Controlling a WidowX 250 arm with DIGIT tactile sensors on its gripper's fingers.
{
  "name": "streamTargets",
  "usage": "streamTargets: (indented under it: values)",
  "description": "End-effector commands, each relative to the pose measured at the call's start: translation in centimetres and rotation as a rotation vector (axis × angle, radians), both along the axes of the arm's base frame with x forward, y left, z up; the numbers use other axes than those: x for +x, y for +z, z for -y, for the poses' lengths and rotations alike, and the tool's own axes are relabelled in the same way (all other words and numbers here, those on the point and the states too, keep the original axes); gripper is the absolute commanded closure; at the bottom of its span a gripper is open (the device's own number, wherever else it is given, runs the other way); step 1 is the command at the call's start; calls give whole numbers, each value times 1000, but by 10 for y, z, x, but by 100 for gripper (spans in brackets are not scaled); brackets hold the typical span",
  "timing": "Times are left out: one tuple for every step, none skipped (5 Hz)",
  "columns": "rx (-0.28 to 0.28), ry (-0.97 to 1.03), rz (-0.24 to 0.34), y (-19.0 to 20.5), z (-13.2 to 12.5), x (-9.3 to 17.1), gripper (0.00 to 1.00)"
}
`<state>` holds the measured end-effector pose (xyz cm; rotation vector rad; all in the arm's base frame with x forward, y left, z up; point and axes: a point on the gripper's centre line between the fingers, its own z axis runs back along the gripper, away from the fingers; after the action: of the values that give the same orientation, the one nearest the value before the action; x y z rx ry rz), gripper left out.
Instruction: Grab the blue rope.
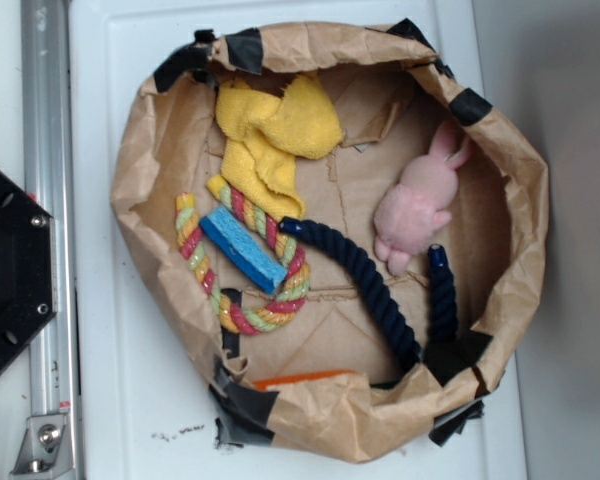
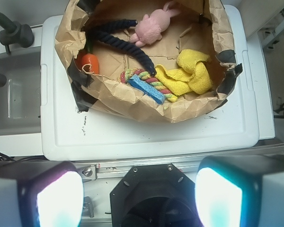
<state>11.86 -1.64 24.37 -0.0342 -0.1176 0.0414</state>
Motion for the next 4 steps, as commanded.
streamTargets:
  values:
    - [0, 0, 0, 0, 0, 0, 0]
    - [-1, -113, 86, -23, -13, 50, 0]
    - [-13, -265, 146, -48, -12, 103, 0]
    - [27, -469, 179, -84, 1, 137, 0]
